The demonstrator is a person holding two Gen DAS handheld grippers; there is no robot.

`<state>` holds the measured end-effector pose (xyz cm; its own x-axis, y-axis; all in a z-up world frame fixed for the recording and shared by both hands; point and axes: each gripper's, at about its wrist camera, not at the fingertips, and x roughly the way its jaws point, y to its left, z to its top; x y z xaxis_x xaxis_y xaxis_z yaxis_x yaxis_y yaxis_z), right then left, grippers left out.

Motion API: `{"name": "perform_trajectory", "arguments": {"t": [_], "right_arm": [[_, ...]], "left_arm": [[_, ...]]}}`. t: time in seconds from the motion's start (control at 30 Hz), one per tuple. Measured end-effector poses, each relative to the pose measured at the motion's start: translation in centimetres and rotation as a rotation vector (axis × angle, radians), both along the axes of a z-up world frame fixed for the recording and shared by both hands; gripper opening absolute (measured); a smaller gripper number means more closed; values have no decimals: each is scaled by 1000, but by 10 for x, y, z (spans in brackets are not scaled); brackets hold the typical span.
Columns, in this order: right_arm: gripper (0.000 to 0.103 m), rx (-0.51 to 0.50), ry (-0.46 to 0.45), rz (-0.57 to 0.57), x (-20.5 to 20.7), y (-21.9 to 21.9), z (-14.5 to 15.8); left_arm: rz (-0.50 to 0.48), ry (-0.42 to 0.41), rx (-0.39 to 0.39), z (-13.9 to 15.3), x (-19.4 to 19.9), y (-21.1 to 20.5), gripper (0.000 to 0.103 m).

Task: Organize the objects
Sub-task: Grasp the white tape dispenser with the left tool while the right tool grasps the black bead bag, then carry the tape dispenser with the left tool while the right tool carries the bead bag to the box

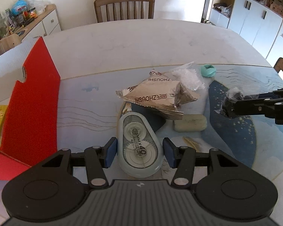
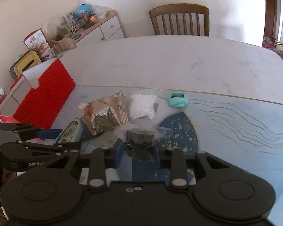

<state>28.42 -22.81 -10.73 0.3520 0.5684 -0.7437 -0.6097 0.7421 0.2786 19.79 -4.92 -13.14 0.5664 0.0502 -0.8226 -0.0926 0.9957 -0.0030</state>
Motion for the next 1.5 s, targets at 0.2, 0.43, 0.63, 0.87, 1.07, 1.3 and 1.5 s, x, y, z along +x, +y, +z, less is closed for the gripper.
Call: {"name": "perform_trajectory", "arguments": {"t": [0.2,0.43,0.63,0.87,1.07,1.3,1.5], "right_arm": [[29,36,1,-33,-15,-14,17],[29,75,-8,-32,-33,-15,45],[29,89,-29,5,-49,4,65],[29,121,-52,48,-65,40,85],[29,127,-70,96,-75,77,97],[29,111,-89,154,-88,126,104],[29,89,-111,210,-96,170,107]], "left_arm": [[-12,-12,-33,13,-13,2,52],[-23,-31,-73,41,-31,11,52],[-12,-50,-91,66,-45,29,52],[3,-68,-95,89,-59,60,52],[25,-81,-88,98,-69,93,52],[58,-89,-84,102,-77,134,52],[103,-104,-69,104,-78,173,52]]}}
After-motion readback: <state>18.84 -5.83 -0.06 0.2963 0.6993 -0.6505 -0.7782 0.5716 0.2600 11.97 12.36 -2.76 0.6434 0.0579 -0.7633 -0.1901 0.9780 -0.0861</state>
